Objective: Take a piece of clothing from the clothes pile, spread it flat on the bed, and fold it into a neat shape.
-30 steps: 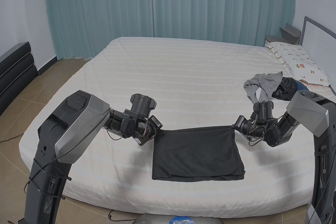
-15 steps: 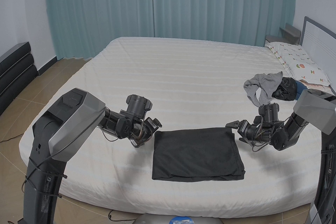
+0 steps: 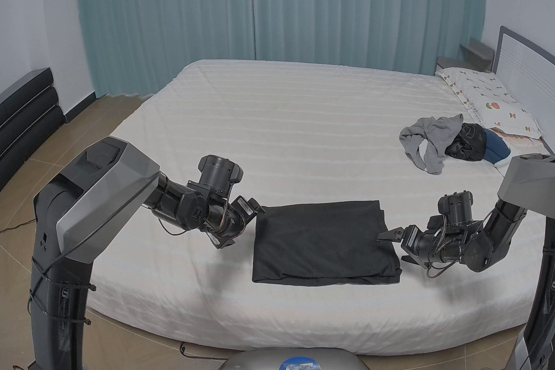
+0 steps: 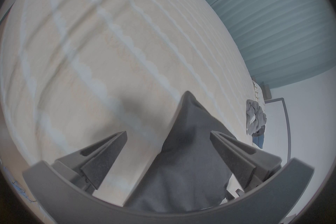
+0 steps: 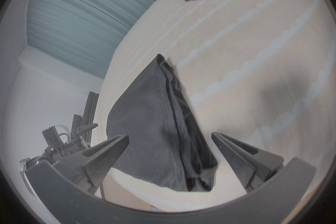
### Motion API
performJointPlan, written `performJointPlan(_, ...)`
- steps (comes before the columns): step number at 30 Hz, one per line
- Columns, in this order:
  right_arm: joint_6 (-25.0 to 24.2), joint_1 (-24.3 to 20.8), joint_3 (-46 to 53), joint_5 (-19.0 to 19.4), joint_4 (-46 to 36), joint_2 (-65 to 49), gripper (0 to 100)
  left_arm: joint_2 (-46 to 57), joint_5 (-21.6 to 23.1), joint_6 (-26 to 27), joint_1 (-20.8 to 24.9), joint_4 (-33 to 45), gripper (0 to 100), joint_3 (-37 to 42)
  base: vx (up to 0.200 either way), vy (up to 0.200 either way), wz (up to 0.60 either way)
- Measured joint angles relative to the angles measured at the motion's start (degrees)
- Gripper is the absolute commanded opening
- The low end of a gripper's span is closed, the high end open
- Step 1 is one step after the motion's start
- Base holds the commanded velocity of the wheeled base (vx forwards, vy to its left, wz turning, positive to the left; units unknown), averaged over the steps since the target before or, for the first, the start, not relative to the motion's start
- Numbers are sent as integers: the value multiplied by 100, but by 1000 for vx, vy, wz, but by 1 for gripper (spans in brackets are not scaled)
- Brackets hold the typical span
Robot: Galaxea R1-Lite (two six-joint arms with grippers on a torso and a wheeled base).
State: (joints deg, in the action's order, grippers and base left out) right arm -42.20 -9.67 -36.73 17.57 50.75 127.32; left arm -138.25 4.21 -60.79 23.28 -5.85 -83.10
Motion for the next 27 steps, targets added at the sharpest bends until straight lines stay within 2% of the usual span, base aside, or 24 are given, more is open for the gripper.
performJointPlan(10,115,-232,107,-11,413,157,100,27,2,0,-7,-20,100,4,0,0,0)
performJointPlan(11,134,-238,107,-9,418,177,0,27,2,0,-7,-20,100,2,0,0,0)
performJointPlan(15,187,-249,115,-17,451,232,0,27,2,0,-13,-20,100,-9,0,0,0)
performJointPlan(23,627,-215,357,-79,462,219,0,33,9,-5,-27,-20,100,-27,0,0,0)
performJointPlan(27,657,-140,443,-74,462,165,0,33,9,-5,-24,-20,100,-30,0,0,0)
